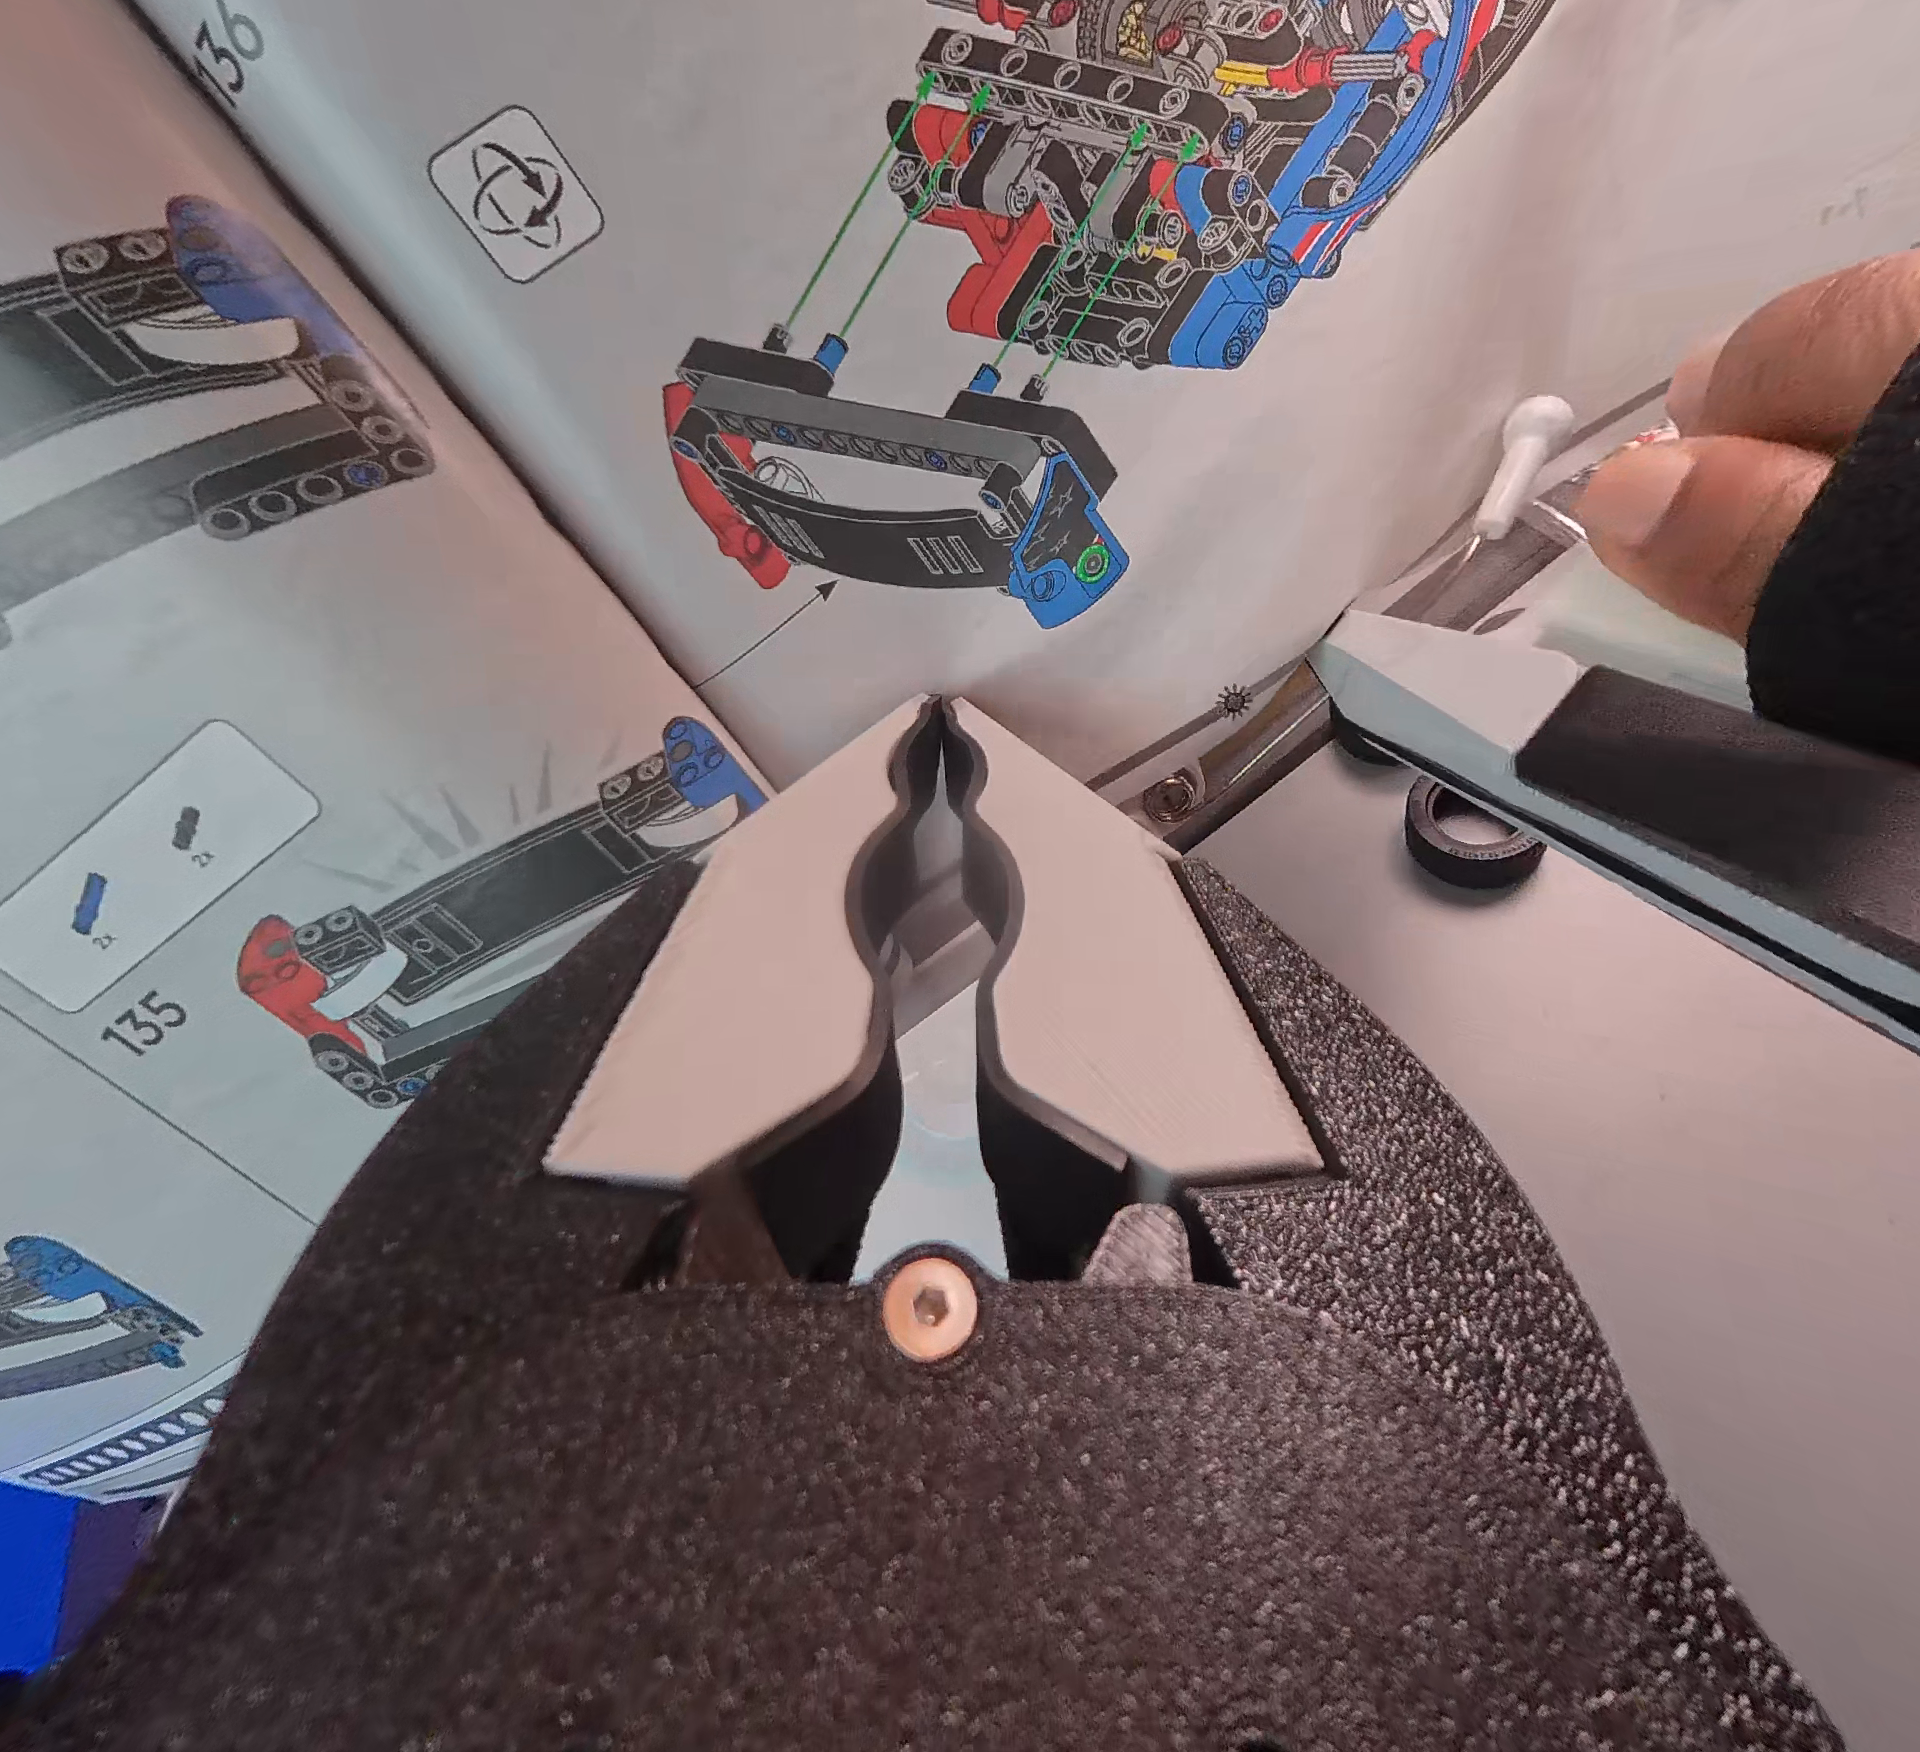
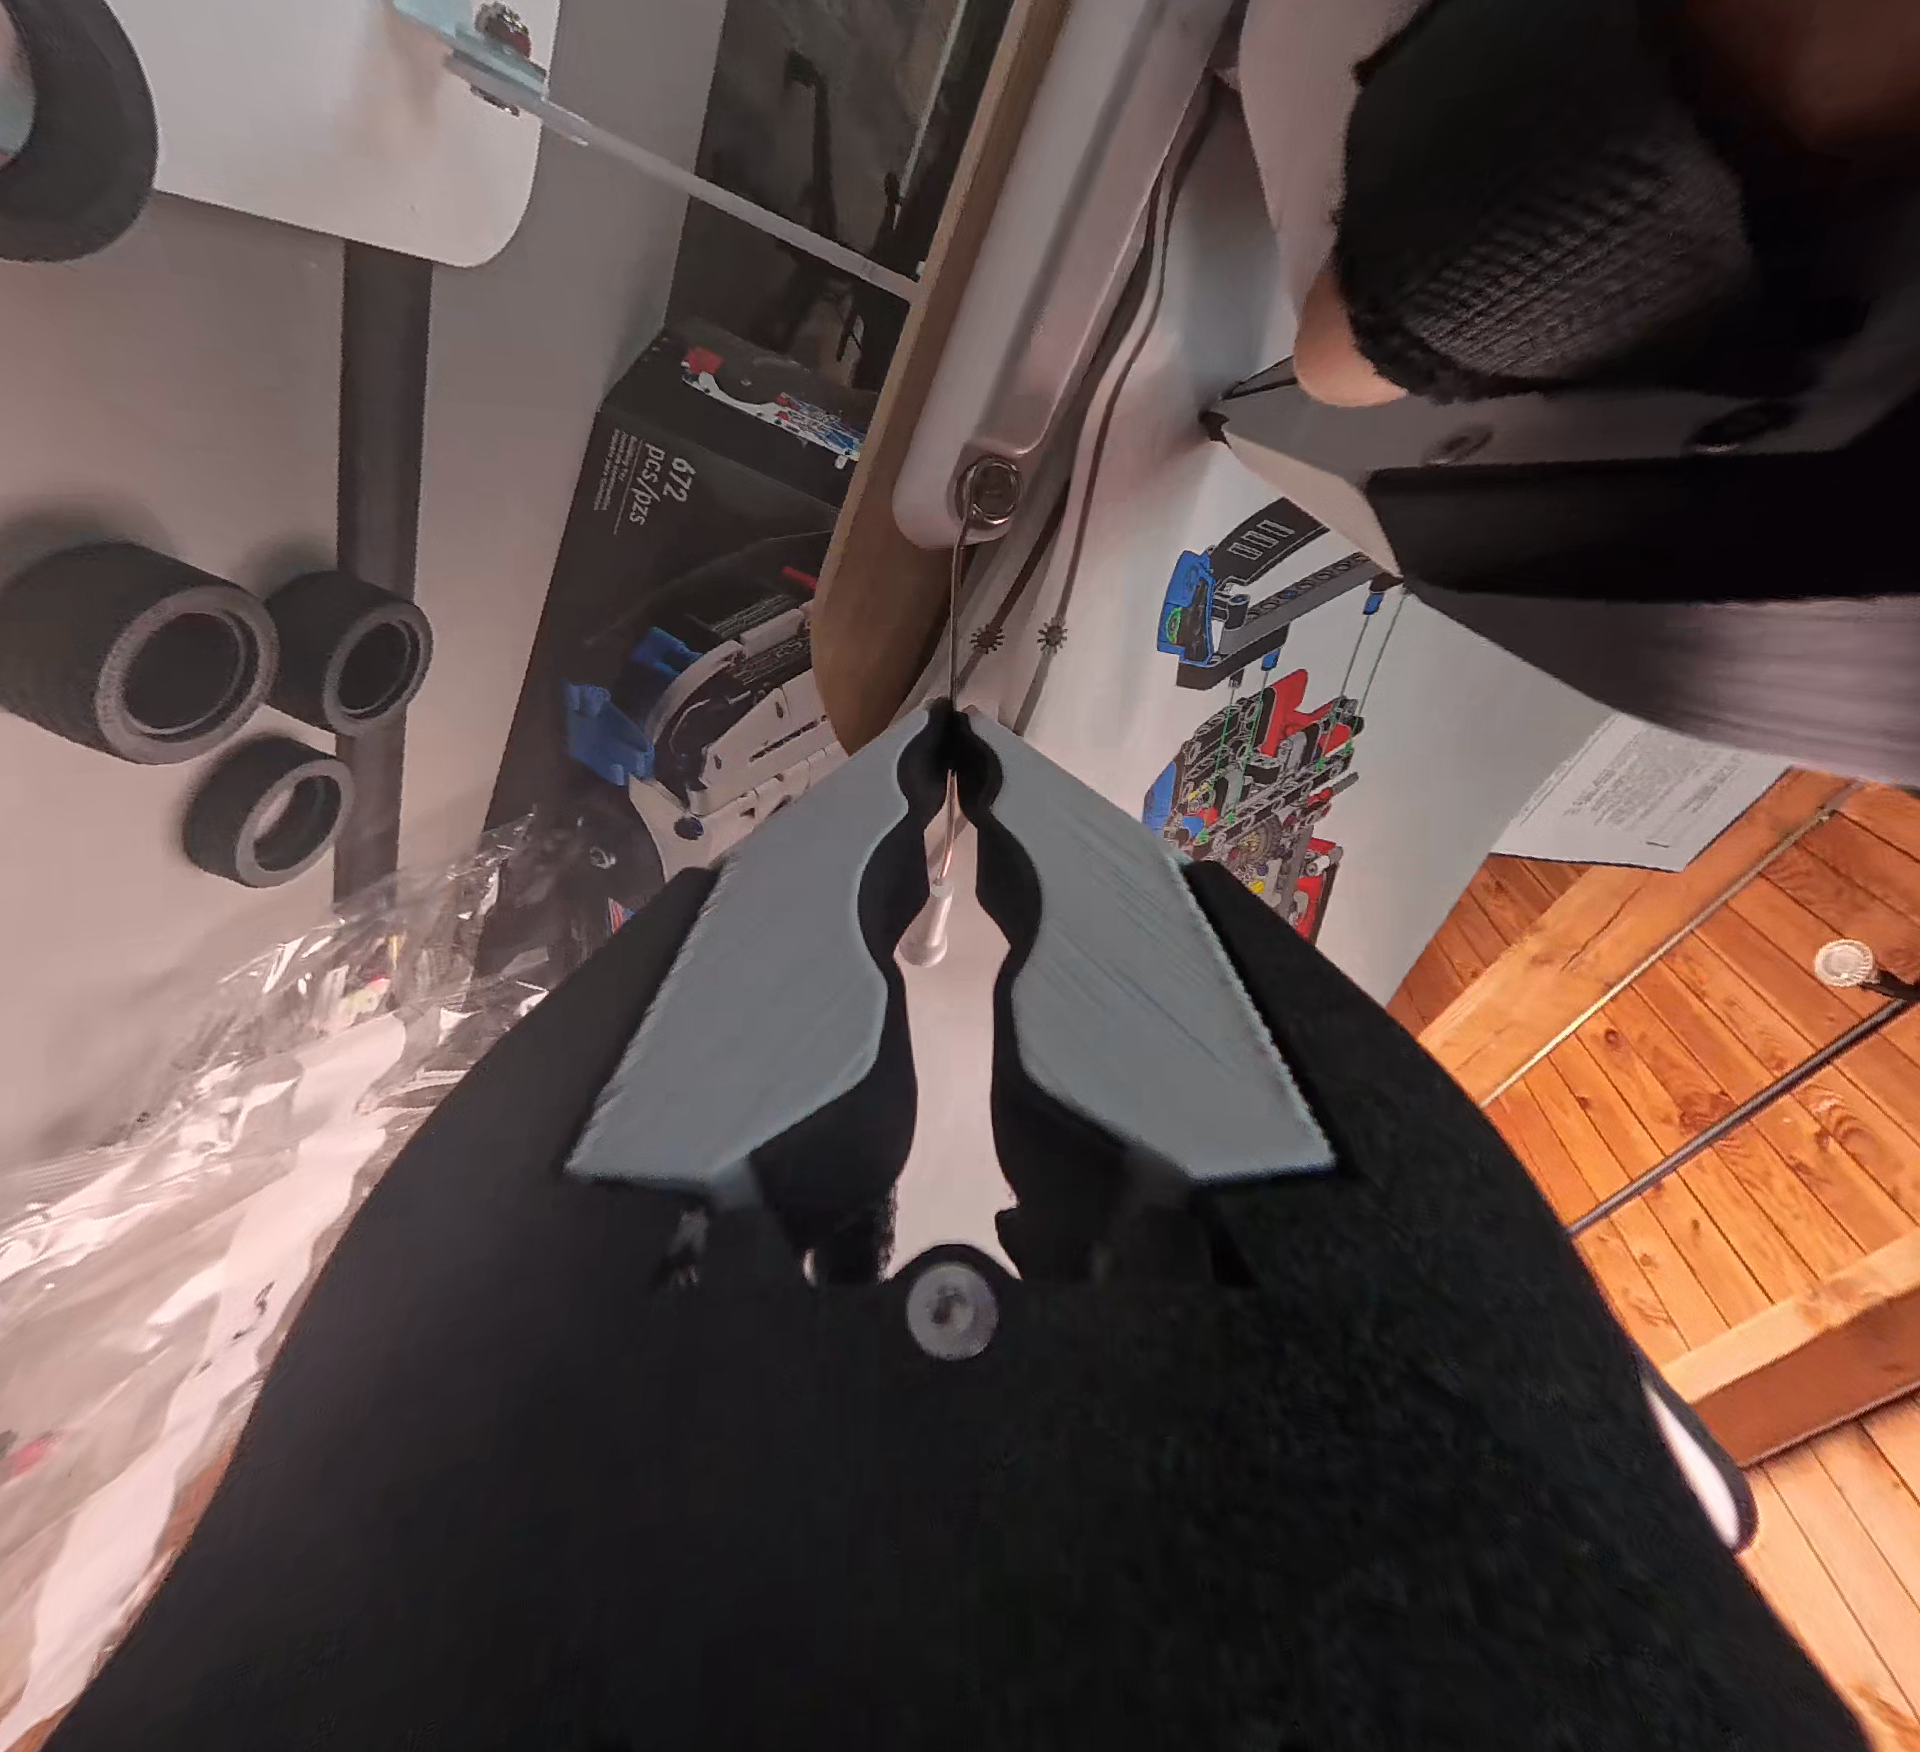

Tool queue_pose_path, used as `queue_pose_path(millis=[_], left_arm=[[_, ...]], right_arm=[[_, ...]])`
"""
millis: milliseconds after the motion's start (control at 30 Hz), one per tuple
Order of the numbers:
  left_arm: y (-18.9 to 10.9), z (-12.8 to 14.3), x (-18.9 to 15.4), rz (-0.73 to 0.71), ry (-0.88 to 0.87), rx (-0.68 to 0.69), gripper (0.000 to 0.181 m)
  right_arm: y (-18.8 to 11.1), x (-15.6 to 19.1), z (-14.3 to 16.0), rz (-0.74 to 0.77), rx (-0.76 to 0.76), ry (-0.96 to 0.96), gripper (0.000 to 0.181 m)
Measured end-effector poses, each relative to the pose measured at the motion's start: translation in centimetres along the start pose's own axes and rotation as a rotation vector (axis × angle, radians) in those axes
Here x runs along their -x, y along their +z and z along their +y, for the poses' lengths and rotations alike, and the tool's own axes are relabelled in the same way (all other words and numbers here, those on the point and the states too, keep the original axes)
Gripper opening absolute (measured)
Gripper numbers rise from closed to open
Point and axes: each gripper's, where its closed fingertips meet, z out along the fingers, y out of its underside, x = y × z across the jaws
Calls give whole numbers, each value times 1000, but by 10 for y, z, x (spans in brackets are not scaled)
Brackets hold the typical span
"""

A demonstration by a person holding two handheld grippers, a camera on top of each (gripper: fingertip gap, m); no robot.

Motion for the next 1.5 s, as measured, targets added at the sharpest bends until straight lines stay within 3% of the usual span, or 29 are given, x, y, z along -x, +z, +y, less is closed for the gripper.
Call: queue_pose_path(millis=[300, 467, 600, 667, 800, 1167, 1233, 1333, 1500], left_arm=[[-1, 0, -1, -17, 46, -38, 0], [-4, -5, -6, -17, 170, -102, 0], [-5, -9, -30, -4, 506, -210, 0], [3, 1, -36, -4, 620, -177, 0], [5, 3, -36, 44, 590, -188, 0], [4, 3, -35, 117, 547, -175, 0], [4, 3, -34, 119, 529, -173, 0], [3, 2, -35, 135, 478, -182, 0], [-8, -6, -33, 183, 330, -260, 0]], right_arm=[[-5, 20, -7, -72, -17, 493, 0], [-4, 25, -8, -50, -14, 580, 0], [-6, 25, -10, -27, -32, 571, 0], [-9, 23, -11, -12, -48, 565, 0], [-13, 19, -10, 50, -75, 530, 0], [-5, -23, -1, 182, -137, 83, 6], [3, -24, 1, 138, -152, 212, 12], [0, -26, 5, 107, -142, 449, 45], [-19, -24, 12, -19, -254, 1199, 57]])
